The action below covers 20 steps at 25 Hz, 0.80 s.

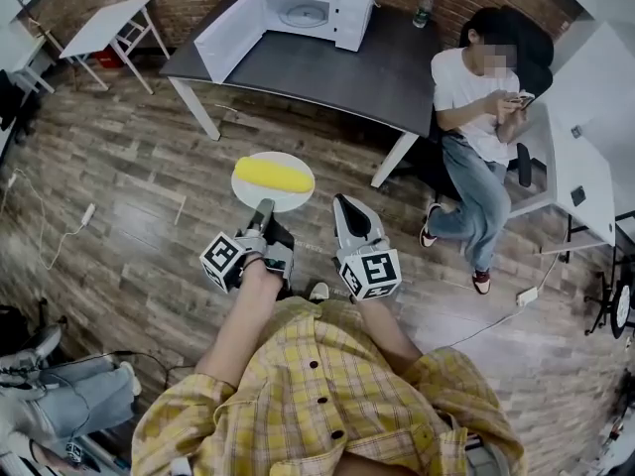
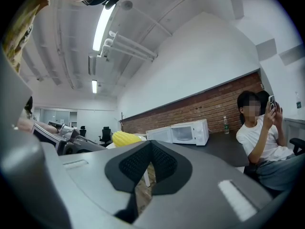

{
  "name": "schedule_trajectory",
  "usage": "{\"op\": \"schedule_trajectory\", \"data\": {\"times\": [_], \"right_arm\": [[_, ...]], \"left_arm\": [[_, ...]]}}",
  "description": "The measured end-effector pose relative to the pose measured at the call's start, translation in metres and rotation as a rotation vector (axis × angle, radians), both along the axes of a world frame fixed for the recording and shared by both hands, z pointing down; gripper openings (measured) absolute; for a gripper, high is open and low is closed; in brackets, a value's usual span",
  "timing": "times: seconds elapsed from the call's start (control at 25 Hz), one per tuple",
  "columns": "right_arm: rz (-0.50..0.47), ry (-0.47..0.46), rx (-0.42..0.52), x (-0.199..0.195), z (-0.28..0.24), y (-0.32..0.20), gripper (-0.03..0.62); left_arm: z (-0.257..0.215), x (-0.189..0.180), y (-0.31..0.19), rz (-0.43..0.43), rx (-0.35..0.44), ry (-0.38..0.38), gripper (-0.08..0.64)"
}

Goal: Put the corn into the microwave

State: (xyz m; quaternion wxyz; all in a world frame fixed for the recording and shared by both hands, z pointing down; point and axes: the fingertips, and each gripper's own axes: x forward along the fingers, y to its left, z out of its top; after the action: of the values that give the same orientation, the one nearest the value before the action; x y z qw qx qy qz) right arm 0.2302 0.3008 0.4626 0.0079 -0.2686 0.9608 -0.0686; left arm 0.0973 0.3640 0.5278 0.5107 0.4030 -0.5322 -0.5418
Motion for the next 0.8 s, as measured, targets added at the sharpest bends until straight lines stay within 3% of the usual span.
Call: {"op": "schedule_trajectory", "data": {"times": [0.4,0.8], "right_arm": [[-0.010,0.012,-0.010,-0.009,0.011,-0.027,0.002],[-0.007,0.037,0.012,-0.052,0.017,-0.099,0.002]], "left_arm": [[0.015,-0.008,-0.021,-0.003,-0.023,0.003,0.012],[0.016,-0.048,-0.101,0.010,0.014,0.017,0.012]]}}
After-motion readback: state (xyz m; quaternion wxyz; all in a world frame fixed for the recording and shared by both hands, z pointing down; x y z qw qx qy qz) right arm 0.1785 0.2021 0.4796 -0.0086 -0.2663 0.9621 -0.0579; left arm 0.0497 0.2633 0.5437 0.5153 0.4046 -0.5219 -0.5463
